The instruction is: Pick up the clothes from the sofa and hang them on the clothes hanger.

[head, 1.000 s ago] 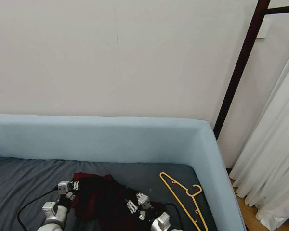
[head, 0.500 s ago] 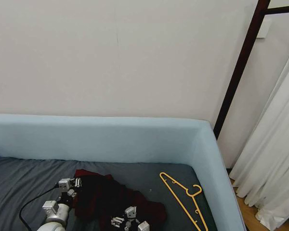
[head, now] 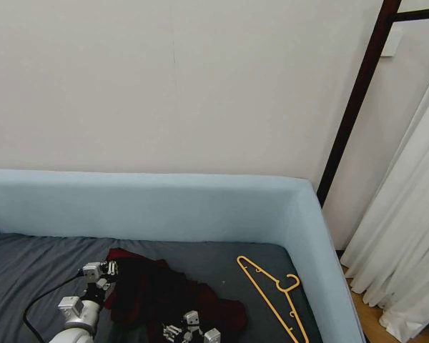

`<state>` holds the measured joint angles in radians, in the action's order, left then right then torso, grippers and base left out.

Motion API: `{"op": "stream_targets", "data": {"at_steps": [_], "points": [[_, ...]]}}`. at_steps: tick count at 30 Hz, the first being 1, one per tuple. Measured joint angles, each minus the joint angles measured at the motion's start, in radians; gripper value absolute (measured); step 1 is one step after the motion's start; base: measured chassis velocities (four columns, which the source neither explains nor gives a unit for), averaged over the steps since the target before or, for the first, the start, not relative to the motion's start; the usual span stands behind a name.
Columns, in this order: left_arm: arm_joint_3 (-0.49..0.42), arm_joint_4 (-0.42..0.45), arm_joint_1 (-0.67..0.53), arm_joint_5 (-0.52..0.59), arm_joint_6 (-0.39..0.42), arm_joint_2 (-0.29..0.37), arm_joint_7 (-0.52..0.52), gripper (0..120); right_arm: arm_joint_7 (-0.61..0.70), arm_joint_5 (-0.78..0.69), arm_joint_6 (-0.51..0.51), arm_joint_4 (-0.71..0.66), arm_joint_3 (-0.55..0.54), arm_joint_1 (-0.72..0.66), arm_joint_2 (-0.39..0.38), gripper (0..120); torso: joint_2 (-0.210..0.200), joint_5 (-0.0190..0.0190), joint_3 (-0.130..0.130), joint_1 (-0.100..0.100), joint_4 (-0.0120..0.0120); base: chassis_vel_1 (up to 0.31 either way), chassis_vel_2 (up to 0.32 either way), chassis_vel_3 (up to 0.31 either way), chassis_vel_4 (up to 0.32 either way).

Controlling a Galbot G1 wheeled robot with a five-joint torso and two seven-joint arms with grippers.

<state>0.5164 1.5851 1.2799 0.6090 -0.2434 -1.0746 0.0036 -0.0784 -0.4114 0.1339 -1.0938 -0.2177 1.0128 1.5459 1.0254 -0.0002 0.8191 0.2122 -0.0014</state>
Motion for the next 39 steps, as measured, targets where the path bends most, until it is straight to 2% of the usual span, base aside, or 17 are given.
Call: {"op": "stream_targets", "data": {"at_steps": [2,4,5,9,10,12,16,18,25,29,30,33,34,39], "points": [[0.000,0.001,0.000,0.001,0.000,0.001,0.000,0,0.000,0.003,0.000,0.003,0.000,0.000,0.001,59,0.000,0.0000,0.000,0.000,0.0000,0.000,0.000,0.000,0.000],[0.001,0.005,0.001,0.005,0.000,0.003,0.000,0,0.000,0.019,0.007,0.024,0.002,-0.001,0.011,48,0.000,0.0000,0.000,0.000,0.0000,0.000,0.000,0.000,0.000],[0.001,0.005,0.001,0.005,0.000,0.003,0.000,0,0.000,0.019,0.007,0.024,0.002,-0.001,0.011,48,0.000,0.0000,0.000,0.000,0.0000,0.000,0.000,0.000,0.000],[0.001,0.004,-0.002,0.010,-0.002,0.009,-0.001,0,-0.027,0.022,0.023,0.027,0.004,-0.001,0.012,30,0.000,0.0000,0.000,0.000,0.0000,0.000,0.000,0.000,0.000],[0.001,0.004,-0.002,0.010,-0.002,0.009,-0.001,0,-0.027,0.022,0.023,0.027,0.004,-0.001,0.012,30,0.000,0.0000,0.000,0.000,0.0000,0.000,0.000,0.000,0.000],[-0.001,0.000,-0.006,0.014,-0.002,0.010,-0.001,0,-0.034,0.037,0.032,0.035,0.006,-0.002,0.016,19,0.000,0.0000,0.000,0.000,0.0000,0.000,0.000,0.000,0.000],[-0.005,-0.002,-0.010,0.016,-0.002,0.012,-0.001,0,-0.030,0.046,0.039,0.040,0.011,-0.004,0.021,10,0.000,0.0001,0.000,0.000,0.0000,0.000,0.000,0.000,0.000],[-0.006,-0.008,-0.016,0.022,-0.002,0.015,-0.002,0,-0.034,0.040,0.047,0.027,0.012,-0.004,0.017,0,0.000,0.0002,0.000,0.000,0.0000,0.000,0.000,0.000,0.000],[-0.006,-0.003,-0.023,0.042,-0.007,0.025,-0.003,0,-0.064,-0.017,0.053,-0.117,0.009,0.008,-0.057,0,0.000,0.0004,0.000,0.000,0.0000,0.000,0.000,0.000,0.000],[-0.003,0.032,-0.029,0.076,-0.028,0.035,-0.002,0,-0.124,-0.089,0.069,-0.339,0.020,0.009,-0.237,0,0.000,0.0003,0.000,0.000,-0.0003,0.000,0.000,0.000,0.000],[-0.003,0.032,-0.029,0.076,-0.028,0.035,-0.002,0,-0.124,-0.089,0.069,-0.339,0.020,0.009,-0.237,0,0.000,0.0003,0.000,0.000,-0.0003,0.000,0.000,0.000,0.000],[-0.002,0.066,-0.035,0.103,-0.070,0.048,0.003,0,-0.162,-0.166,0.074,-0.506,0.049,-0.009,-0.370,0,0.000,0.0003,0.000,0.000,-0.0002,0.000,0.000,0.000,0.000],[-0.002,0.066,-0.035,0.103,-0.070,0.048,0.003,0,-0.162,-0.166,0.074,-0.506,0.049,-0.009,-0.370,0,0.000,0.0003,0.000,0.000,-0.0002,0.000,0.000,0.000,0.000],[-0.003,0.179,-0.058,0.131,-0.108,0.106,0.008,0,-0.180,-0.326,0.040,-0.788,0.116,-0.091,-0.584,0,0.000,0.0006,0.000,0.000,0.0001,0.000,0.000,0.000,0.000]]}}
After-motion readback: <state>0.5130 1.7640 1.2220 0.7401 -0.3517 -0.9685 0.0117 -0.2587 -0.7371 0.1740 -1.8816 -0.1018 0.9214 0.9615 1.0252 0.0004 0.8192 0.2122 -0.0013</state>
